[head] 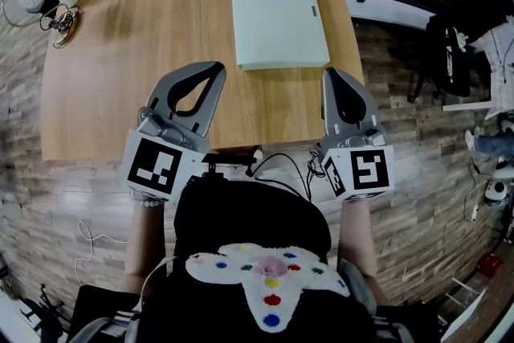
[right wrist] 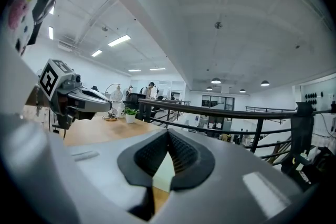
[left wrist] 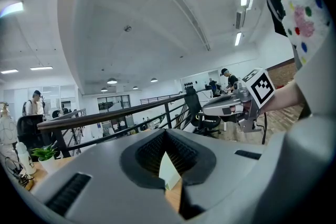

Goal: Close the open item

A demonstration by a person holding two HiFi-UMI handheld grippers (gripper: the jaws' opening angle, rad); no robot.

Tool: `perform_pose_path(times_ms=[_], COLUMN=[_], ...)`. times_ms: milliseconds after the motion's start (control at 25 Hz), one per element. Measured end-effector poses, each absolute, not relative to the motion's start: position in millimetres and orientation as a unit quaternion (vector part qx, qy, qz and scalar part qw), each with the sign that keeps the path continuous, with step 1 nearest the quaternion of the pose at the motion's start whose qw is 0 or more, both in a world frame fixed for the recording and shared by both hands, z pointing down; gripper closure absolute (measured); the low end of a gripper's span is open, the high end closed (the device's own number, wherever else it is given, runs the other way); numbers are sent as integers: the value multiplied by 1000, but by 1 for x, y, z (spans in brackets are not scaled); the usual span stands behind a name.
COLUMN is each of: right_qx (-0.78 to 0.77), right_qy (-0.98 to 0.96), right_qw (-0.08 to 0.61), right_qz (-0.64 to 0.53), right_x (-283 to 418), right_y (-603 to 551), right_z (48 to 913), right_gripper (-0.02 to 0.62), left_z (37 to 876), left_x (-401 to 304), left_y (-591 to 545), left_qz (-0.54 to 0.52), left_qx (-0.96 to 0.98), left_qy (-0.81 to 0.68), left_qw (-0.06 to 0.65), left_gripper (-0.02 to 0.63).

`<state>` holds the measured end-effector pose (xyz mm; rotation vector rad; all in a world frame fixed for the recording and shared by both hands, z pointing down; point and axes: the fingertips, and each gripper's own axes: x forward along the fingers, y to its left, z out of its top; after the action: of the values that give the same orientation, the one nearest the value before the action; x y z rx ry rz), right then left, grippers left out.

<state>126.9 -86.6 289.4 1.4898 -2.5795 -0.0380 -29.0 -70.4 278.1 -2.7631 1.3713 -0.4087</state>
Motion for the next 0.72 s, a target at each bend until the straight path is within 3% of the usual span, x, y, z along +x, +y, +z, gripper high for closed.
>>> perform_pose_path(times_ms=[720], right_qx=[492], right_qy=[-866], right_qw=[85], right_qz=[-10], right_x=[121], right_y=[-86], right_z=[292], right_gripper=[588], left_z=[275], left_x=[-29], left_y=[-71], left_qz=[-126], left_qx=[-889], left_qy=[440], left_qw=[18], left_gripper=[600])
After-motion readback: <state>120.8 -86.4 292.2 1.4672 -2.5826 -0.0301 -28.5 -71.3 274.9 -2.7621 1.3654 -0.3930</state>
